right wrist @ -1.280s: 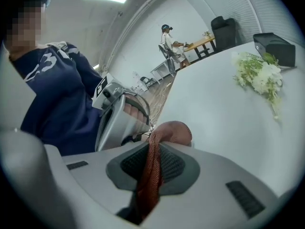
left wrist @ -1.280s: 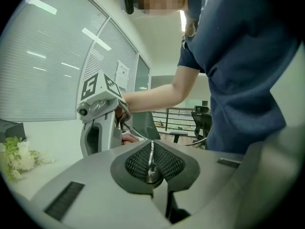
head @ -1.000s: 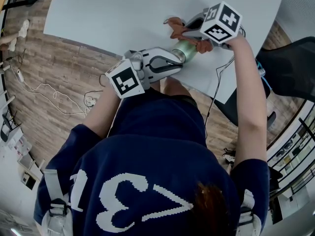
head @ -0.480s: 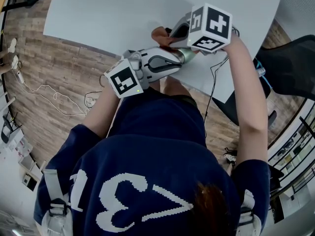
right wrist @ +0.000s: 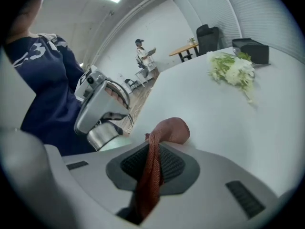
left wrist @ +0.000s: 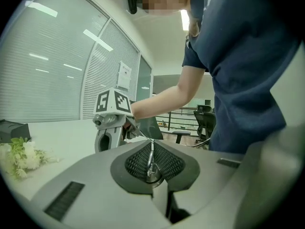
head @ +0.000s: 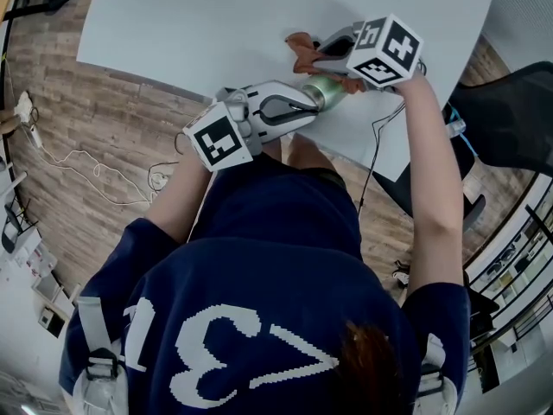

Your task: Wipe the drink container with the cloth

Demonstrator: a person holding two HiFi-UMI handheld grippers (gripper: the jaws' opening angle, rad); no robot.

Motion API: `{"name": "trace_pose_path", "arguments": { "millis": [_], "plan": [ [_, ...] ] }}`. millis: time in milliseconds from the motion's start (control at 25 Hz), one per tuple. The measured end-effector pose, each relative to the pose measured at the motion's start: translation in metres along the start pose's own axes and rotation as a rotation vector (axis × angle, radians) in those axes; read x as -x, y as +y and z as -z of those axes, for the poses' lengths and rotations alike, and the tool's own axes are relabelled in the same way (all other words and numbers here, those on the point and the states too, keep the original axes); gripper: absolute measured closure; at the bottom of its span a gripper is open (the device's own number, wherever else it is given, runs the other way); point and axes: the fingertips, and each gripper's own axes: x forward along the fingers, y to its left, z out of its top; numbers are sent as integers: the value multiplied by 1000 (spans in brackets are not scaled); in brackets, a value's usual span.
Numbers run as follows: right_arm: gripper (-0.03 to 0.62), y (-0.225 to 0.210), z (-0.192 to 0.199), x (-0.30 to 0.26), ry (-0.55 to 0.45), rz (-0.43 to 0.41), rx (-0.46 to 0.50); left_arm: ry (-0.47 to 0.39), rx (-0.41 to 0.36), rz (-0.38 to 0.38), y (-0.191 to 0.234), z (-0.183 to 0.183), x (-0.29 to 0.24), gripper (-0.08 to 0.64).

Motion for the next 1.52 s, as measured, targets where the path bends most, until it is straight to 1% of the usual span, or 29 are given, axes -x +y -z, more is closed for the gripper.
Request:
{"name": "trace_pose_path", "arguments": {
  "millis": [120,280,400,520,720,800,880,960,1080,1200,1280,1320,1360,1520],
  "plan": [
    [535,-21,25,1,-35,84,-74,-7,3,-12,2,1,1,534],
    [535,-40,36,6,-160,188,-201,-9,16,-32,13,4,6,534],
    [535,-27,19,18,-286,229,-275,-10,20,-41,16,2,8,534],
    [535,1,-8,32,-399,246,-277,-10,23,-54,18,0,8,534],
    [535,34,-36,46,-529,297,-298,-8,29,-98,28,1,8,534],
    [535,35,-40,48,-572,336,-320,-5,41,-117,34,2,10,534],
    [535,25,-31,52,-623,395,-371,4,67,-132,38,4,11,534],
    [535,8,-10,56,-656,473,-435,7,103,-151,42,5,11,534],
    [535,-12,25,56,-676,573,-525,2,170,-194,50,6,15,534],
    [535,-24,53,53,-687,650,-592,0,197,-215,57,7,17,534],
    [535,-25,59,53,-705,670,-619,1,209,-226,60,8,18,534],
    [535,-23,56,54,-722,668,-625,2,218,-234,63,8,19,534],
    [535,-20,49,56,-741,663,-621,1,229,-246,65,9,20,534],
    [535,4,2,64,-821,631,-547,-25,263,-322,79,11,27,534]
  ]
}}
